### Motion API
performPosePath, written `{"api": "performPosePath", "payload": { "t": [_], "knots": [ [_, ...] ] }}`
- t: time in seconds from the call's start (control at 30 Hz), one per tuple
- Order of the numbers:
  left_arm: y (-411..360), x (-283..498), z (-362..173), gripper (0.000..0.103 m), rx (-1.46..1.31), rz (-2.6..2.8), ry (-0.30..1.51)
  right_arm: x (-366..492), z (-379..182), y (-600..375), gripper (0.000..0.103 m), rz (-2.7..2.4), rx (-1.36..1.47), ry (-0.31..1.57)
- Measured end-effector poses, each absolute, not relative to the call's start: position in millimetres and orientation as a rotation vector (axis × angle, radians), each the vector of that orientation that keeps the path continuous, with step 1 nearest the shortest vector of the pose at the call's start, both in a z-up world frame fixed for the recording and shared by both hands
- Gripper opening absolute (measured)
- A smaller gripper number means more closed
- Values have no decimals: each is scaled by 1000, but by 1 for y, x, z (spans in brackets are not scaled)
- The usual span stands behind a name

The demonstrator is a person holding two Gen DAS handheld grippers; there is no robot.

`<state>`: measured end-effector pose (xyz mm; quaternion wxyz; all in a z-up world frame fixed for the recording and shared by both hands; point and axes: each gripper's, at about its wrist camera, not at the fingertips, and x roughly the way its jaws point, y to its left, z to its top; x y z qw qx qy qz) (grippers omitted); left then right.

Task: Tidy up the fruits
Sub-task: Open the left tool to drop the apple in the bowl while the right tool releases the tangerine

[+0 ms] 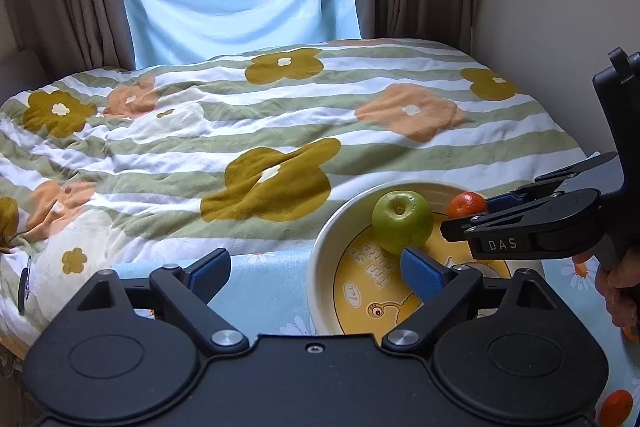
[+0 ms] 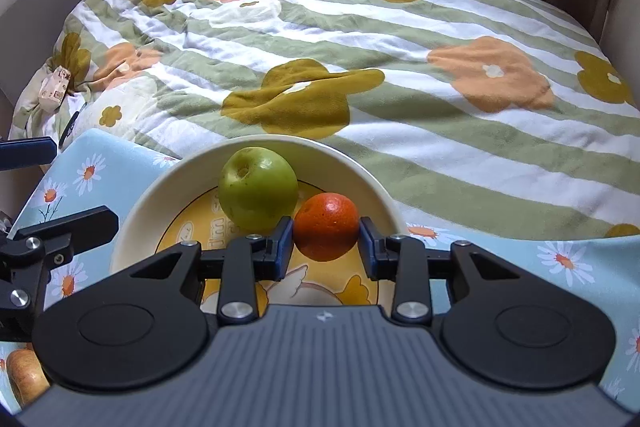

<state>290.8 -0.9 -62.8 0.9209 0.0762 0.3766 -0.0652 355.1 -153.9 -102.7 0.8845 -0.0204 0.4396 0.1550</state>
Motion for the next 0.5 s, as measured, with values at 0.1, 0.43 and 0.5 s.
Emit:
{"api": "performPosePath", "payload": {
  "t": [0.1, 0.43, 0.5],
  "knots": [
    [1, 289, -64, 95, 148, -135, 776, 355, -105, -150, 52, 318, -64, 904],
    [2, 276, -44, 95, 126, -124, 736, 341, -81, -160, 103, 222, -86, 814],
    [0, 271, -38, 95, 126, -121, 726, 337, -75, -164, 103, 213, -83, 808]
  ]
}}
